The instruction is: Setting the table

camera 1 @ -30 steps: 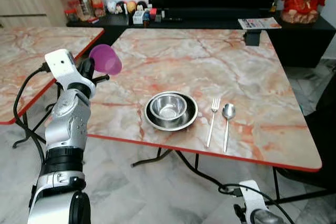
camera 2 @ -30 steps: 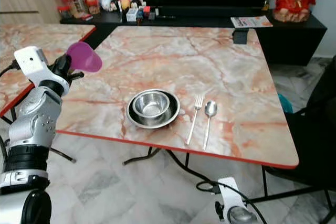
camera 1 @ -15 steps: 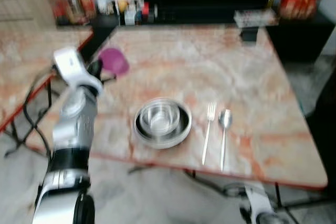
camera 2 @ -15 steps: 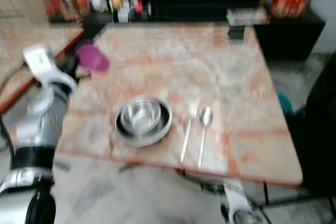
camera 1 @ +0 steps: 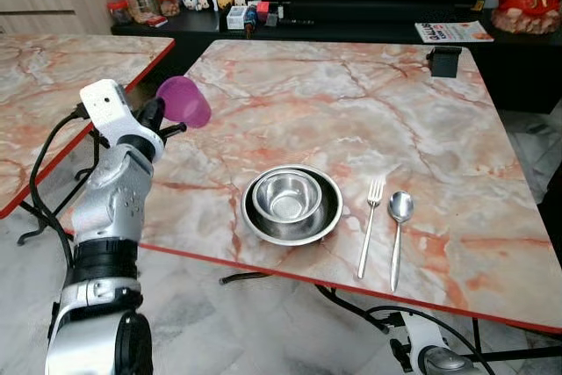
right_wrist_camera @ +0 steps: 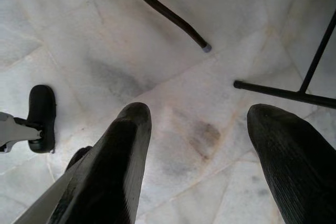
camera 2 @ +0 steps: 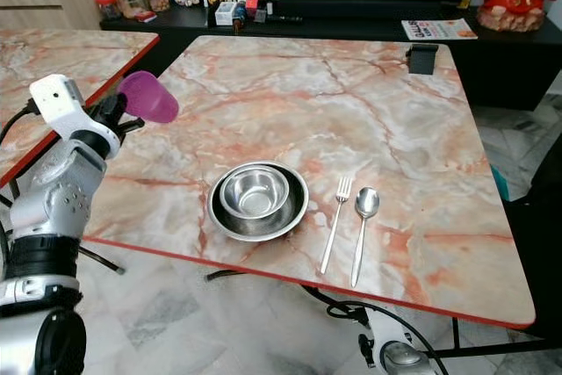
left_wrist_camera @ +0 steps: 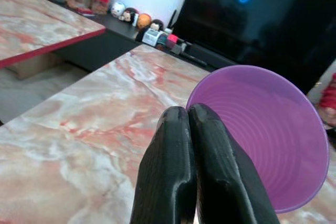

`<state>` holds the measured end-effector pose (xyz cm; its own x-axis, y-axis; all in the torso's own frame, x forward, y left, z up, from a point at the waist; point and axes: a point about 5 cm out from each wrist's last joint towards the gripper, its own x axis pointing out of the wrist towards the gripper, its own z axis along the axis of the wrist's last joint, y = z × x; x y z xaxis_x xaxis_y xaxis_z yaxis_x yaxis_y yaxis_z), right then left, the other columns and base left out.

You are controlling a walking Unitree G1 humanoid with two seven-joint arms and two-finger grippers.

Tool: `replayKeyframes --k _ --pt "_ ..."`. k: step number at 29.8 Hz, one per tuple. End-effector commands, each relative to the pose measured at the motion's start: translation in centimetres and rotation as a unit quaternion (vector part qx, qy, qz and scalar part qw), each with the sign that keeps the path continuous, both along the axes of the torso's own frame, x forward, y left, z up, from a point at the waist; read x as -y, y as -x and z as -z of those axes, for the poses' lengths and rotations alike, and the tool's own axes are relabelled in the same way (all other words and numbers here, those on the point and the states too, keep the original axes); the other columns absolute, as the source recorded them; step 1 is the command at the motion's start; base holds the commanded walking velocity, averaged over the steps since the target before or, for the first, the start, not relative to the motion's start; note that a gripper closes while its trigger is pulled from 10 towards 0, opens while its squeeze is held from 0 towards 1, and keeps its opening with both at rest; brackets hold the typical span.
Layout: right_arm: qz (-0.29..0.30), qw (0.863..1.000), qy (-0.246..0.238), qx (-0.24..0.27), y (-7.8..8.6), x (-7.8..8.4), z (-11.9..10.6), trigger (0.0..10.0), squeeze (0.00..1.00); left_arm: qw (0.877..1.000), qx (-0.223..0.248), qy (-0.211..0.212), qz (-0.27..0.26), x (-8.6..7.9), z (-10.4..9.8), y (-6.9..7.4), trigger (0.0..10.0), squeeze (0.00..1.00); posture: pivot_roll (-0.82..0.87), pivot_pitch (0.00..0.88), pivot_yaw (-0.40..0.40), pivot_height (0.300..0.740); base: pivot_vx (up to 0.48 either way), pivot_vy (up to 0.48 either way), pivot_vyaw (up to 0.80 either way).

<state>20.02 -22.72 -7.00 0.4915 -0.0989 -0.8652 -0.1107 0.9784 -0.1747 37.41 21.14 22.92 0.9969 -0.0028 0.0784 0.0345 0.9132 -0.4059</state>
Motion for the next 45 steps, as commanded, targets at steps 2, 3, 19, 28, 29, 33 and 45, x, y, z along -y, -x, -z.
replayKeyframes --k 2,3,19,28,29,33,45 --pt "0.000 1.000 -0.002 -0.003 0.1 -0.1 0.1 10.0 0.00 0.999 -0.029 -0.001 0.018 0.0 -0.6 -0.5 10.0 0.00 -0.08 0.015 0.064 0.740 0.000 0.000 0.00" --pt "0.000 1.000 -0.003 -0.003 0.1 -0.1 0.1 10.0 0.00 0.998 -0.049 -0.008 0.035 0.3 -0.8 -0.7 10.0 0.00 -0.08 0.015 0.065 0.740 0.000 0.000 0.00" --pt "0.001 1.000 -0.007 -0.006 0.1 -0.4 0.2 10.0 0.00 0.971 -0.192 -0.092 0.111 0.1 0.2 -0.2 10.0 0.00 -0.06 0.017 0.083 0.740 0.000 0.000 0.00" --pt "-0.001 1.000 -0.008 -0.008 0.3 -0.5 0.2 10.0 0.00 0.953 -0.237 -0.127 0.142 0.7 1.6 0.0 10.0 0.00 -0.05 0.008 0.090 0.740 0.000 0.000 0.00" --pt "0.000 1.000 -0.008 -0.008 0.3 -0.5 0.3 10.0 0.00 0.951 -0.240 -0.128 0.146 0.8 1.7 0.0 10.0 0.00 -0.06 0.007 0.093 0.740 0.000 0.000 0.00" --pt "0.000 1.000 -0.009 -0.008 0.3 -0.5 0.3 10.0 0.00 0.949 -0.246 -0.124 0.153 1.3 2.2 -0.1 10.0 0.00 -0.06 0.007 0.093 0.740 0.000 0.000 0.00" --pt "0.005 1.000 -0.011 -0.008 0.4 -0.5 0.3 10.0 0.00 0.941 -0.257 -0.140 0.166 2.8 4.3 -0.5 10.0 0.00 -0.07 0.019 0.094 0.740 0.000 0.000 0.00"
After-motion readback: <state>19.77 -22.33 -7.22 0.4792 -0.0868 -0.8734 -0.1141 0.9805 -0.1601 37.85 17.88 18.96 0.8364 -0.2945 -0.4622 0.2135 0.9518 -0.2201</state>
